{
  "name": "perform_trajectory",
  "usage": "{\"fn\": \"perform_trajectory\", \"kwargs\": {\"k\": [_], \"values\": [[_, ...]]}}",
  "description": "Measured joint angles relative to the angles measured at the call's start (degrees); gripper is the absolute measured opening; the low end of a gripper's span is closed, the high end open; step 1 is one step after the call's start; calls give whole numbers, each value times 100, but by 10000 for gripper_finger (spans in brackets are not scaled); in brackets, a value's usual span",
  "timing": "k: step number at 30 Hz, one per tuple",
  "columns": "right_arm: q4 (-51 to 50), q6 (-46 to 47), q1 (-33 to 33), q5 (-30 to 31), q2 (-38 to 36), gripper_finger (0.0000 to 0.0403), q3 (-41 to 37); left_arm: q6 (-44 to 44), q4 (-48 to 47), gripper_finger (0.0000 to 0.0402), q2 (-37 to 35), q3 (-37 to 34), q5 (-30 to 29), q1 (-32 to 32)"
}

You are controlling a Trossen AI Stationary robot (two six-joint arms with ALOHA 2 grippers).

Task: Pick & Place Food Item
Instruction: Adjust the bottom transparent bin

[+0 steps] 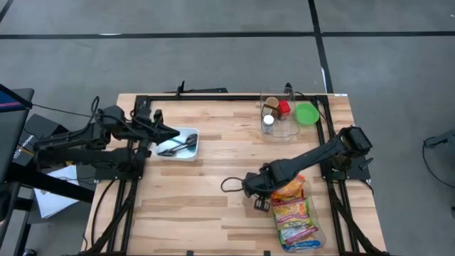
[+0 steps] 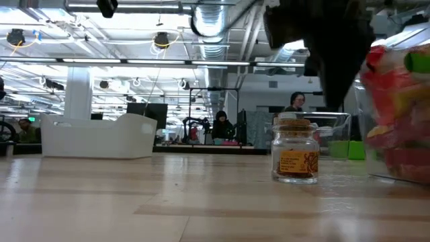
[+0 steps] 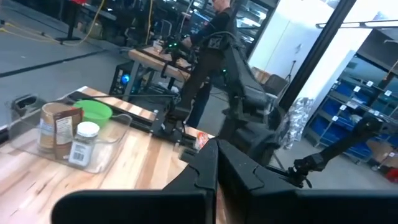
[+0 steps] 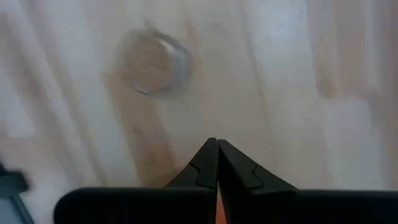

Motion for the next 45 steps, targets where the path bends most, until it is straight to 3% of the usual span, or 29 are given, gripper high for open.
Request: {"fn": "perform_trajectory", "kwargs": {"k": [10, 16, 25, 34, 39, 45], "values": [[-217, -192, -6, 14, -120, 0, -564, -26, 307, 0, 322, -3, -301, -400], [13, -103, -22, 332, -288, 0, -641, -26, 389, 0, 520, -2, -391, -546], [493, 862, -40, 1642, -1385, 0, -638, -48, 477, 0, 708, -4, -393, -550], [-1494, 3168, 368, 2439, -2350, 0, -652, -162, 480, 0, 704, -4, -391, -550], [-2490, 4372, 744, 2407, -2650, 0, -652, -150, 466, 0, 748, -2, -389, -550], [-3288, 5137, 1163, 2057, -2631, 0, -654, -151, 483, 0, 925, 2, -388, -550]]}}
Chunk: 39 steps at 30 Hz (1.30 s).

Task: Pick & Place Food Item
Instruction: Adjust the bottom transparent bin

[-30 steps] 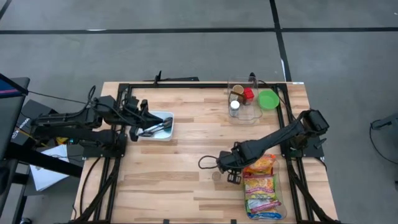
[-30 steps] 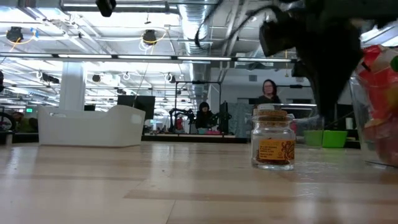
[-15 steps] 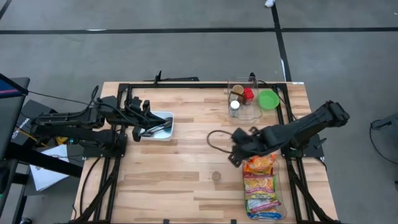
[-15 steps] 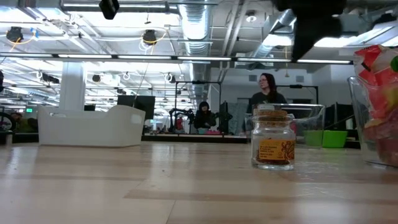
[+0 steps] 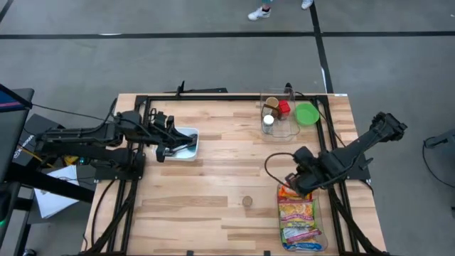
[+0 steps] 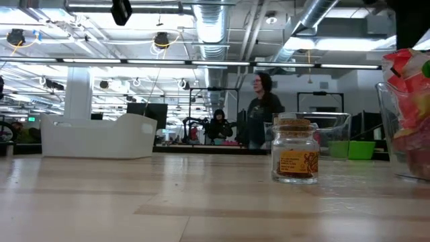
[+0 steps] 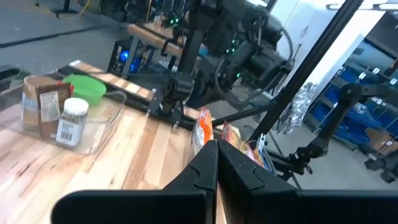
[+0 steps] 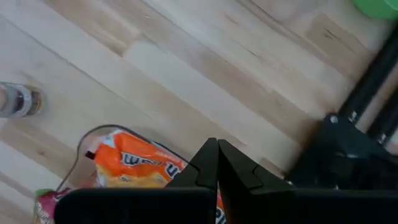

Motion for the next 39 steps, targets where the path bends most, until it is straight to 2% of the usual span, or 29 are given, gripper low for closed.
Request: {"fn": "perform_trajectory", "kwargs": {"k": [10, 18, 23, 32, 39], "values": [[-394, 1040, 675, -471, -75, 0, -2, -22, 38, 0, 209, -2, 4, -99], [28, 1560, 1056, -871, -44, 0, -510, -41, 104, 0, 208, -2, 4, -155], [574, 1594, 1121, -858, -44, 0, -693, -44, 123, 0, 208, -2, 4, -153], [937, 1483, 999, -563, -44, 0, -699, -46, 121, 0, 208, -2, 4, -153], [723, 1529, 955, -407, -46, 0, -699, -46, 119, 0, 208, -2, 4, -153]]}}
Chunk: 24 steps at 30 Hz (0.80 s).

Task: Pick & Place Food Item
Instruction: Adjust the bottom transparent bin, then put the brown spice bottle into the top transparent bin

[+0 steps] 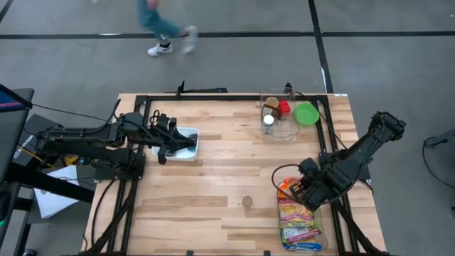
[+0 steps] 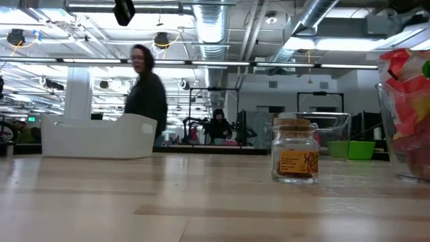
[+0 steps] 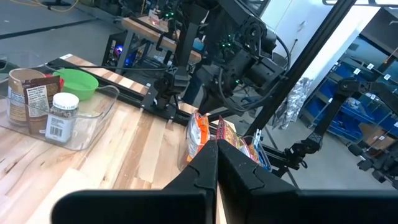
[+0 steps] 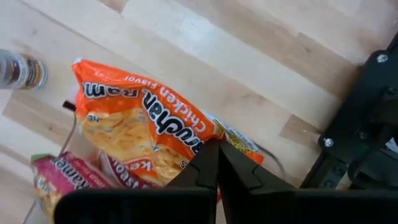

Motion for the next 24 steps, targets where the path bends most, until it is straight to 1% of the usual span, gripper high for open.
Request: {"fn": "perform_trajectory", "kwargs": {"k": [6, 9, 12, 15, 17, 19, 21, 24], "values": [[-65, 89, 33, 102, 0, 0, 2, -2, -2, 0, 0, 0, 0, 0], [-288, 277, 145, 453, 2, 5, 168, -2, -2, 0, 0, 0, 0, 0], [-790, 510, 282, 1195, 2, 12, 569, 3, -4, 1, 0, 0, 0, 0], [-1122, 591, 435, 2228, -4, 22, 1078, 24, -4, 7, 0, 0, 0, 0], [-1088, 340, 467, 2953, -15, 31, 1356, 26, -4, 17, 0, 0, 0, 0], [-1059, 28, 464, 3449, -33, 43, 1632, 29, 17, 33, 59, 0, 2, -9], [-1011, -295, 417, 3802, -37, 57, 1871, 95, -36, 55, 97, -8, -4, -78], [-773, -1007, 348, 4193, -35, 76, 2238, 574, 262, 93, 265, 2, -4, -308]]}}
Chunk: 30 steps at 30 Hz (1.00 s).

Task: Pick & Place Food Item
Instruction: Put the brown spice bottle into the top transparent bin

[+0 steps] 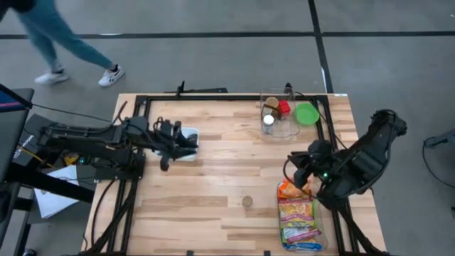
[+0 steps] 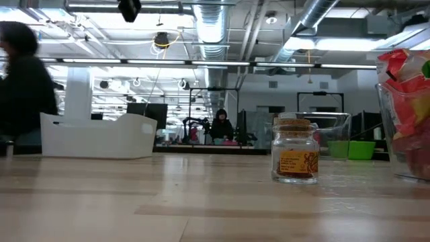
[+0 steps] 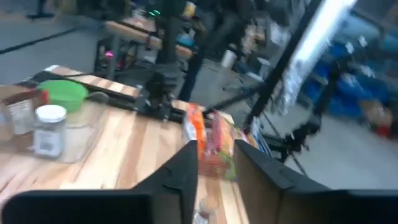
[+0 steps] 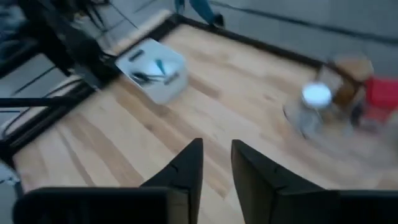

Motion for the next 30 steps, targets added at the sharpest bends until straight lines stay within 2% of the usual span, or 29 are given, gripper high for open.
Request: {"fn": "perform_trajectory", "kwargs": {"k": [5, 11, 15, 24, 30], "values": [[162, -1488, -175, 107, 0, 105, 754, 700, 316, 147, 501, -3, -118, -511], [188, -2523, -608, 145, -2, 142, 1681, 1064, 515, 184, 1241, -7, -670, -780], [193, -2777, -820, 140, -2, 169, 2041, 1025, 1132, 206, 1830, -7, -583, -782], [158, -2998, -1129, -14, 2, 206, 2132, 1095, 2108, 253, 2822, 14, -356, -887], [195, -3318, -1165, -111, 2, 206, 2132, 1407, 1909, 256, 3693, 737, -576, -1392]]}}
